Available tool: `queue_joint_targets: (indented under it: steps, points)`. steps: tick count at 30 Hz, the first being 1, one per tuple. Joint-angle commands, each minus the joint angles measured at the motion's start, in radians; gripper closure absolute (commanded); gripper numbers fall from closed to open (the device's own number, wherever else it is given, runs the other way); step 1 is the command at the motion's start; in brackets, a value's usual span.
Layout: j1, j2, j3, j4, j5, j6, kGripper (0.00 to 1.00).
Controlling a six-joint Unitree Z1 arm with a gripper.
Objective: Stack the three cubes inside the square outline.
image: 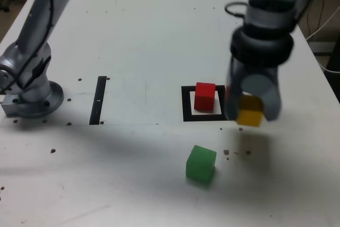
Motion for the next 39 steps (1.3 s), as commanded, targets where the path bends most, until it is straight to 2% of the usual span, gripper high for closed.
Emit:
queue_joint_targets:
  steps: [1, 5, 15, 24, 39]
  points:
    - [-0.001, -0.05, 0.006, 0.02, 0.015, 0.009, 0.72]
    - [0.006, -0.12, 0.037, 0.057, 0.042, 0.033, 0.72]
    - [0.077, -0.229, 0.199, 0.07, 0.053, 0.078, 0.72]
    - [0.155, -0.225, 0.305, 0.009, 0.051, 0.112, 0.72]
    - [0.181, -0.167, 0.303, -0.053, 0.011, 0.139, 0.72]
